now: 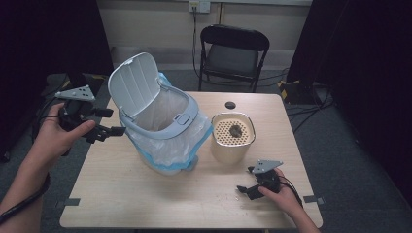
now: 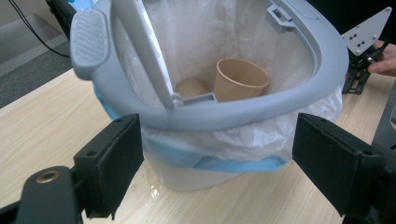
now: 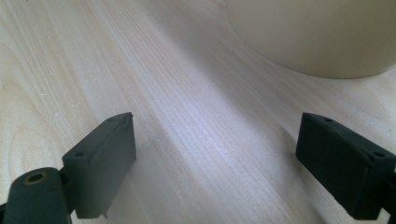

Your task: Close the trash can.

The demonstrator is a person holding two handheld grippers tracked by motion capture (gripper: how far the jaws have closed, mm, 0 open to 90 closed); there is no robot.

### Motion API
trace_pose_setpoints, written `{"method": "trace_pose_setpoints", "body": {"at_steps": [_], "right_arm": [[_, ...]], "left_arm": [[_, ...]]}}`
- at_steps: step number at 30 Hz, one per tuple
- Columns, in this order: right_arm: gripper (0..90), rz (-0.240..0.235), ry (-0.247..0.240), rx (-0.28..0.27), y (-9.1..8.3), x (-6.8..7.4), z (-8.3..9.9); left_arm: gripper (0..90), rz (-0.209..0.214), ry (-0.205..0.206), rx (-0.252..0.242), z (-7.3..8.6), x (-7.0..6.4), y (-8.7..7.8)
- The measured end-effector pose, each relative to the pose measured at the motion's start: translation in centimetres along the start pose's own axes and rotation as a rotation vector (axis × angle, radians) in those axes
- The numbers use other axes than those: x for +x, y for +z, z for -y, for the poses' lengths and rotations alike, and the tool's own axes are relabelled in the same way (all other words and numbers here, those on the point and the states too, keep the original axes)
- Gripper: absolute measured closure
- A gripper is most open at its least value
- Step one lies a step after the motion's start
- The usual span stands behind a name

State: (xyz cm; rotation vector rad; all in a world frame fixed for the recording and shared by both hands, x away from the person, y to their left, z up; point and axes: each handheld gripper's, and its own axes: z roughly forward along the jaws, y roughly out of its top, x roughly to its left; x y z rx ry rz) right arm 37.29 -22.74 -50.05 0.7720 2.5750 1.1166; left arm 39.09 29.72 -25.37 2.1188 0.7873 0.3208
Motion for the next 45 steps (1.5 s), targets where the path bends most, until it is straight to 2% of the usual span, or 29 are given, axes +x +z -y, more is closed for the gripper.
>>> {"method": "trace_pose_setpoints", "body": {"at_steps": [8, 10, 18, 26, 32, 36, 38, 39, 42, 45], "right_arm": [[11.5, 0.001, 0.000, 0.002, 0.0, 0.0, 0.0], [11.5, 0.001, -0.001, 0.002, 0.0, 0.1, 0.0], [11.5, -0.002, -0.001, 0.000, 0.0, 0.1, 0.0], [11.5, 0.000, -0.001, 0.001, 0.0, 0.1, 0.0], [11.5, -0.001, -0.001, 0.001, 0.0, 0.1, 0.0], [11.5, -0.002, -0.001, 0.000, 0.0, 0.1, 0.0], [11.5, -0.001, -0.001, 0.001, 0.0, 0.1, 0.0], [11.5, -0.001, -0.001, 0.001, 0.0, 0.1, 0.0], [11.5, -0.002, -0.001, 0.000, 0.0, 0.1, 0.0], [11.5, -0.002, -0.001, 0.000, 0.0, 0.1, 0.0]], "left_arm": [[16.0, -0.010, 0.018, 0.007, -1.4, 0.0, 0.6], [16.0, -0.005, 0.016, -0.014, -1.7, 0.0, 0.7], [15.2, -0.010, 0.012, -0.028, -2.0, -0.1, 0.8], [14.2, -0.033, 0.044, -0.011, -2.6, -0.6, 0.6], [15.1, 0.007, 0.080, -0.048, -3.7, -1.7, 0.4], [13.1, 0.008, 0.107, -0.014, -4.3, -2.5, 1.0], [6.7, 0.008, 0.115, 0.000, -4.5, -2.9, 1.3], [6.7, 0.012, 0.123, 0.008, -4.6, -3.1, 1.5], [6.3, 0.034, 0.119, 0.009, -4.5, -3.4, 1.8], [6.3, 0.037, 0.124, 0.013, -4.4, -3.5, 2.0]]}}
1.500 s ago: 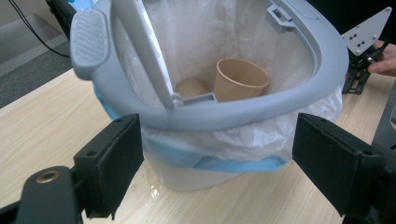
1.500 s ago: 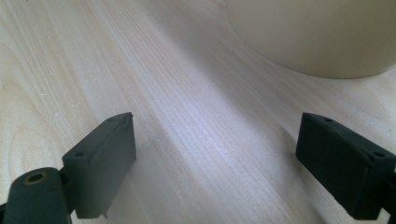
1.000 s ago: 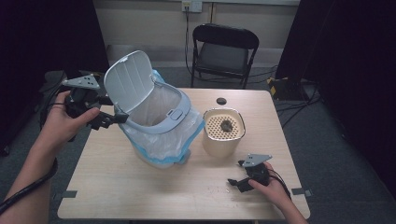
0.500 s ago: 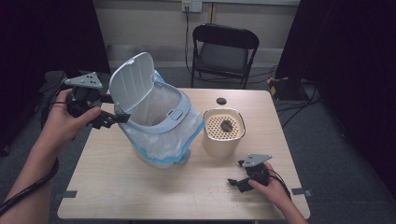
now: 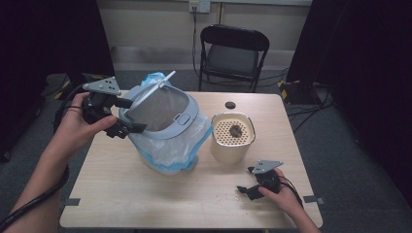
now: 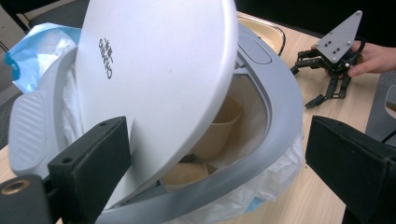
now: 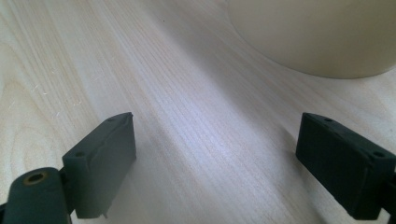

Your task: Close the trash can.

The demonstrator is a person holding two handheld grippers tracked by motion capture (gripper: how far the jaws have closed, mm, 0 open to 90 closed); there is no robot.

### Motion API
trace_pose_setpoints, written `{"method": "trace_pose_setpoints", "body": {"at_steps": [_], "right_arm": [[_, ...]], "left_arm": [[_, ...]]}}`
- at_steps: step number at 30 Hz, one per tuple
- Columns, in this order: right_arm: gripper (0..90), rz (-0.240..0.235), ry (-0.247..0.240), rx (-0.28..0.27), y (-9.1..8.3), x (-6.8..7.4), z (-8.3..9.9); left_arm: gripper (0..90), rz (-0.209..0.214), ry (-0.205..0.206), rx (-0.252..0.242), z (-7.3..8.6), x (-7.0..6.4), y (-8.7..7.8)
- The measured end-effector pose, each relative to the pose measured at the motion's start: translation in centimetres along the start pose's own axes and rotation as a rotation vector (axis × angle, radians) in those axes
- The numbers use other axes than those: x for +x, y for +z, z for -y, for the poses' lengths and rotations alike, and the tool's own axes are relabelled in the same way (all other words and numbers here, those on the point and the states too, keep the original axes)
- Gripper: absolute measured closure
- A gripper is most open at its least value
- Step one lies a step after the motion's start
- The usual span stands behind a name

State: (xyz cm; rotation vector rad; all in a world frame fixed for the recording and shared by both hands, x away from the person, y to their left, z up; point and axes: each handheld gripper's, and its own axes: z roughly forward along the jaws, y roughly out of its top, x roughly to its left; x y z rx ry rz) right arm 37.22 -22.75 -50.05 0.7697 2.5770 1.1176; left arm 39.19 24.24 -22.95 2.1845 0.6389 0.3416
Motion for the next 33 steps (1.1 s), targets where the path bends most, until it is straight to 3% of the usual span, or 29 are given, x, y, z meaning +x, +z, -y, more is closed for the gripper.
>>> {"method": "trace_pose_setpoints", "body": {"at_steps": [2, 7, 11, 13, 17, 21, 24, 33], "right_arm": [[11.5, 0.001, 0.000, 0.001, 0.0, 0.0, 0.0], [11.5, 0.000, 0.000, 0.000, 0.0, 0.0, 0.0], [11.5, 0.000, 0.000, 0.000, 0.0, 0.0, 0.0], [11.5, 0.001, 0.000, 0.001, 0.0, 0.0, 0.0], [11.5, 0.000, 0.000, 0.000, 0.0, 0.0, 0.0], [11.5, 0.000, 0.000, 0.000, 0.0, 0.0, 0.0], [11.5, 0.000, 0.000, 0.000, 0.0, 0.0, 0.0], [11.5, 0.000, 0.000, 0.000, 0.0, 0.0, 0.0]], "left_arm": [[6.6, 0.009, 0.004, 0.001, 0.0, -0.2, 0.1], [17.9, 0.060, 0.015, -0.006, -0.3, -0.6, 0.4], [25.8, 0.051, 0.042, 0.028, -0.6, -0.9, 0.7], [30.7, 0.063, 0.035, 0.022, -0.8, -1.1, 1.0], [38.9, 0.073, 0.036, 0.058, -1.1, -1.3, 1.8], [44.1, 0.052, 0.002, 0.053, -1.1, -1.1, 2.7], [44.5, 0.044, 0.002, 0.041, -1.2, -0.9, 3.3], [46.3, -0.035, -0.023, 0.021, -2.1, -0.9, 4.7]]}}
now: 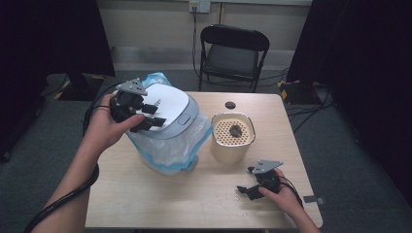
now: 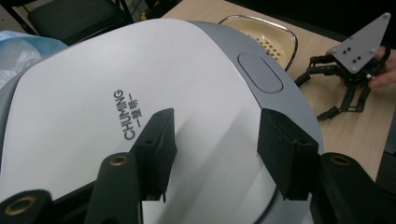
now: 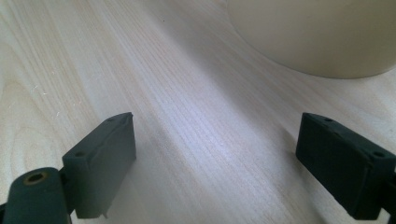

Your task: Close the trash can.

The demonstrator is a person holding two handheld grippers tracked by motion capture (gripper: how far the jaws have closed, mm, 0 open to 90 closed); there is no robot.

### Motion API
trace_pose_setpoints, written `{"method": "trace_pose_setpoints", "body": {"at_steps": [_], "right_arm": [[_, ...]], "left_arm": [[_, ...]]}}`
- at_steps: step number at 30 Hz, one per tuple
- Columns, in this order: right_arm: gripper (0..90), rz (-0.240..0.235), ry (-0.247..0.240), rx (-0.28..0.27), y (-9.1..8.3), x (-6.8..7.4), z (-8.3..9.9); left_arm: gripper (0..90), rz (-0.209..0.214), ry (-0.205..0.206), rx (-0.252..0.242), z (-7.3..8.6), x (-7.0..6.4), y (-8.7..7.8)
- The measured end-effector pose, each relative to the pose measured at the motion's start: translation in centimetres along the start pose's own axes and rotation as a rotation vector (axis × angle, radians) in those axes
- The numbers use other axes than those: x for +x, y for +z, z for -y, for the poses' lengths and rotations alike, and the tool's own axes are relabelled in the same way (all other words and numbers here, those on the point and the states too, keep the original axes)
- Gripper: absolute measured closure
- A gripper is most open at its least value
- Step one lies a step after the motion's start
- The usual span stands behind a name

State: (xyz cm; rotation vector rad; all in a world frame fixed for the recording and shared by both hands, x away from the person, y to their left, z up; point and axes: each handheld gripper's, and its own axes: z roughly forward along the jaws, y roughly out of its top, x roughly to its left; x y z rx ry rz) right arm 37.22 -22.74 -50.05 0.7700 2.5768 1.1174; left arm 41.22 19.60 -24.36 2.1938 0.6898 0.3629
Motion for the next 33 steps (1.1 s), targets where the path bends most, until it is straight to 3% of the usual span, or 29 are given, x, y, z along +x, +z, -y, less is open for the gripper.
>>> {"method": "trace_pose_setpoints", "body": {"at_steps": [10, 17, 18, 23, 28, 33], "right_arm": [[11.5, 0.003, 0.002, -0.001, 0.0, 0.0, 0.0], [11.5, 0.003, 0.002, -0.001, 0.0, 0.0, 0.0], [11.5, 0.003, 0.002, -0.001, 0.0, 0.0, 0.0], [11.3, 0.001, 0.002, 0.000, 0.0, 0.0, 0.0], [11.3, 0.001, 0.002, 0.000, 0.0, 0.0, 0.0], [11.3, 0.001, 0.002, 0.000, 0.0, 0.0, 0.0]], "left_arm": [[46.3, -0.023, -0.029, -0.060, -0.4, 0.4, 1.3], [46.4, -0.032, -0.023, -0.051, -0.8, 0.5, 1.7], [46.9, -0.045, -0.008, -0.032, -0.8, 0.4, 1.9], [48.5, -0.038, -0.006, -0.056, -1.1, 0.0, 2.6], [48.5, -0.037, 0.025, -0.022, -1.7, -0.5, 2.8], [40.8, -0.068, -0.002, -0.046, -1.5, -0.7, 3.0]]}}
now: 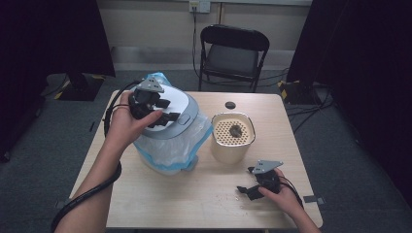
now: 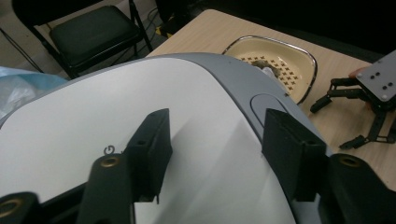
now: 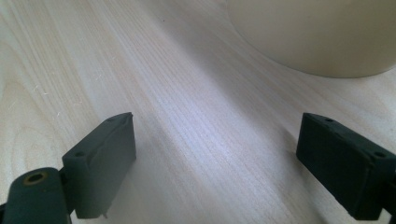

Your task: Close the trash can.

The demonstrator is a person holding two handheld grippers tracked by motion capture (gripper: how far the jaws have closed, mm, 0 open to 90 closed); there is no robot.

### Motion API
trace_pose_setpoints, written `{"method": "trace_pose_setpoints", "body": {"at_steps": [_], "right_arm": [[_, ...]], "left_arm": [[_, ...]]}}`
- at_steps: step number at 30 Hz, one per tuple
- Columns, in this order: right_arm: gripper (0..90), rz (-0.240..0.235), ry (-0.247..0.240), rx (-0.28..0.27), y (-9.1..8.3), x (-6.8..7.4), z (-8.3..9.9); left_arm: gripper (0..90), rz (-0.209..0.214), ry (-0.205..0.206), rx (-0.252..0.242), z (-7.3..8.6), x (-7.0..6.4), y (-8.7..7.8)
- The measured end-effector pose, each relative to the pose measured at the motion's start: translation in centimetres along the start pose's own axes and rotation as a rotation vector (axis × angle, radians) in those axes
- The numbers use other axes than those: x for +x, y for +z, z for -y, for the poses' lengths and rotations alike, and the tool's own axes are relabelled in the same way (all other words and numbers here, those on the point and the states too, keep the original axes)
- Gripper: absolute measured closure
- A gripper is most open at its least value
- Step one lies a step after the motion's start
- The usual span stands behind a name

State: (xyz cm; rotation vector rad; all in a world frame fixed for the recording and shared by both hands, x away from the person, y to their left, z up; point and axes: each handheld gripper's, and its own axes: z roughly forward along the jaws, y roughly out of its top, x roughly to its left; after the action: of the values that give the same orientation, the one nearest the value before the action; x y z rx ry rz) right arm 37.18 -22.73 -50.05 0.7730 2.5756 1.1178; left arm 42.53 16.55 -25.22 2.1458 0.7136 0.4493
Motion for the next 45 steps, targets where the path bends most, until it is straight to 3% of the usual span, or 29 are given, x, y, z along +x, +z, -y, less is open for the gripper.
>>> {"method": "trace_pose_setpoints", "body": {"at_steps": [5, 17, 22, 28, 45], "right_arm": [[11.3, 0.001, 0.000, 0.000, 0.0, 0.0, 0.0], [11.3, 0.001, 0.000, 0.000, 0.0, 0.0, 0.0], [11.3, 0.001, 0.000, 0.000, 0.0, 0.0, 0.0], [11.3, 0.002, 0.001, 0.000, 0.0, 0.0, 0.0], [11.3, 0.006, 0.002, -0.001, 0.0, 0.0, 0.0]], "left_arm": [[20.5, -0.030, -0.002, 0.042, 0.1, 0.2, -0.6], [18.7, 0.025, 0.021, 0.050, 0.1, -0.5, -2.7], [18.5, 0.026, 0.025, 0.061, 0.4, -0.7, -3.4], [18.0, 0.041, 0.014, 0.073, 1.6, -1.1, -4.2], [16.2, 0.073, -0.044, 0.020, 5.9, -1.2, -7.1]]}}
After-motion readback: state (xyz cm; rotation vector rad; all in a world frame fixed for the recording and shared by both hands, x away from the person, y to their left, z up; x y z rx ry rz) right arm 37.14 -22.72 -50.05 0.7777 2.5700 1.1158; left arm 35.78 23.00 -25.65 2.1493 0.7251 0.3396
